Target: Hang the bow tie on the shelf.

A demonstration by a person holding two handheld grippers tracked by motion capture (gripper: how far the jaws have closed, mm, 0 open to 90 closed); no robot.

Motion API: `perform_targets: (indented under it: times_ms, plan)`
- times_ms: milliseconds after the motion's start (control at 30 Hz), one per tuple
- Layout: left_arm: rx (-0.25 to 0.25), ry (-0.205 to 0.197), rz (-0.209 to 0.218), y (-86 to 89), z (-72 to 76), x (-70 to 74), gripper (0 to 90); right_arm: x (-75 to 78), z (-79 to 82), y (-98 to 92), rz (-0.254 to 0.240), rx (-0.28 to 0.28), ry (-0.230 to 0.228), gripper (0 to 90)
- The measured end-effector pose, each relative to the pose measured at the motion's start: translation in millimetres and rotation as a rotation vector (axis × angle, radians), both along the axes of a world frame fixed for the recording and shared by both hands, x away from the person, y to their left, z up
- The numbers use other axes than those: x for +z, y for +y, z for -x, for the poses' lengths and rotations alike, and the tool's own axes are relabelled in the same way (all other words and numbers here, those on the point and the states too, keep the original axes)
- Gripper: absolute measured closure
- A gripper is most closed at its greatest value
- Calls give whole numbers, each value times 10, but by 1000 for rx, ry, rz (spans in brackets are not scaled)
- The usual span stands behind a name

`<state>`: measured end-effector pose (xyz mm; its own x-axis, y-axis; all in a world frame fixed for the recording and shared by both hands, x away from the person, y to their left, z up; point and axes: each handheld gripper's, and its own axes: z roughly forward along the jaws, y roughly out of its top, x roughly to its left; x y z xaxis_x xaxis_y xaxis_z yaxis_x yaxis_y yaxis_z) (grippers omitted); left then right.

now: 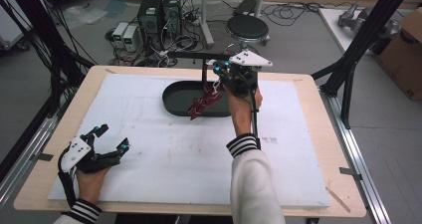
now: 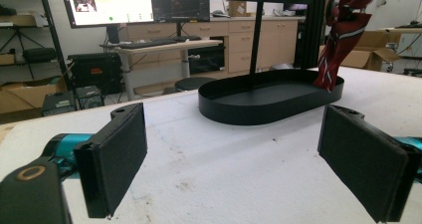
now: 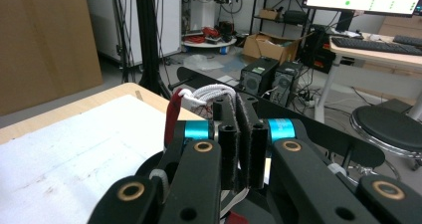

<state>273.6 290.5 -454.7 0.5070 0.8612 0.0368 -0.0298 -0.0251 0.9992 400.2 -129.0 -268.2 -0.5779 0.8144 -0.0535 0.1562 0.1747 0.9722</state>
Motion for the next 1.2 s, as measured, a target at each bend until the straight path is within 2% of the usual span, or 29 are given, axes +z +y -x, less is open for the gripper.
perform_targets:
  times_ms: [267, 400, 433, 500, 533, 633, 700, 767, 933, 1000, 1033, 1100, 1200]
  plan:
    - [-6, 8, 5, 10, -8, 1, 125, -10, -176, 36, -11, -8, 11, 881]
    - [-7, 6, 11, 10, -11, 0, 125, 4, -265, 96, 4, -7, 14, 880]
    - [-7, 7, 11, 10, -10, 0, 125, 2, -286, 110, 9, -9, -1, 881]
    - [-6, 7, 15, 9, -11, -1, 125, -2, -346, 128, 15, -13, 9, 880]
    - [-7, 8, 17, 11, -12, -1, 125, -13, -415, 120, 25, -26, 12, 880]
    - [-7, 9, 16, 16, -12, -1, 125, -29, -488, 98, 11, -34, 20, 880]
    - [-5, 11, 21, 18, -13, -1, 125, -44, -594, 64, 13, -44, 44, 880]
    - [-1, 13, 26, 22, -15, -1, 125, -60, -648, 56, 20, -62, 21, 880]
    - [-2, 13, 19, 14, -15, 0, 125, -101, -760, 38, 11, -76, 35, 880]
    - [-2, 13, 20, 14, -16, 0, 125, -149, -815, 50, 47, -110, 37, 880]
    - [-2, 14, 20, 16, -15, 0, 125, -149, -815, 50, 47, -110, 37, 880]
    - [-1, 13, 18, 18, -12, 1, 125, -178, -851, 67, 57, -145, 31, 880]
    - [-1, 13, 17, 18, -13, 1, 125, -193, -880, 80, 68, -155, 35, 880]
